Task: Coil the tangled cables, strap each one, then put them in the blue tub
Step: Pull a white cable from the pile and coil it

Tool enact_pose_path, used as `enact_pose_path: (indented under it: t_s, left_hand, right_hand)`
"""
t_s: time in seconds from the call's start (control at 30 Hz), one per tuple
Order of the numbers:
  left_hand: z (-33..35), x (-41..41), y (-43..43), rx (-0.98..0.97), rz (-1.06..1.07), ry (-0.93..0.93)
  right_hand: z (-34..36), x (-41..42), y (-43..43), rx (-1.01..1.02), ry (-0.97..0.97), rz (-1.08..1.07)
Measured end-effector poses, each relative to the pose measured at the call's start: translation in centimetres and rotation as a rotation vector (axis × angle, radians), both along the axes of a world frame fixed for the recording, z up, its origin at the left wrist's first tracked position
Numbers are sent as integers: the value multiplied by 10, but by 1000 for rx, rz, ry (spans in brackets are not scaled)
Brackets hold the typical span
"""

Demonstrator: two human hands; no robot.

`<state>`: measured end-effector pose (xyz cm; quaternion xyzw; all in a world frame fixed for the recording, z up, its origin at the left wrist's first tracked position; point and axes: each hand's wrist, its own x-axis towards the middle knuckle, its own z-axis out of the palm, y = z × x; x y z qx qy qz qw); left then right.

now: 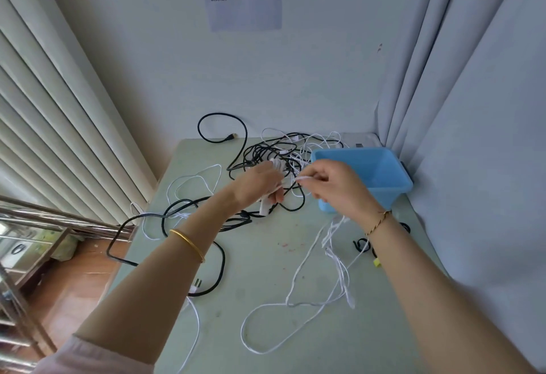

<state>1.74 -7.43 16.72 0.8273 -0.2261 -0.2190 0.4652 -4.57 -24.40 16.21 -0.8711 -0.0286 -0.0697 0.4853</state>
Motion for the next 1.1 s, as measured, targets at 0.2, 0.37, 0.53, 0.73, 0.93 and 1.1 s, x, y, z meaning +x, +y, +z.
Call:
enact_pose_path:
  t_s: [0.2,0.37,0.53,0.73,0.93,1.1]
  left_hand:
    - [6,-6,-5,-164,-51,267]
    - [15,1,-5,-773,-58,792]
    - [9,17,-4,-1179,32,824]
    - [2,29,-3,-1256,212,594]
    - [10,43,8,-1236,360,330]
    - [36,48,19,-1231,363,170]
  right_hand:
    - [-13,18,-14,-55,-248,-191]
    - [-39,15,-3,69,-114,-90]
    - [-47,13,13,88,62,76]
    - [-50,10,19,227,306,242]
    - [-86,5,5,75,369,85]
    - [-150,-20,-13,-247,654,16]
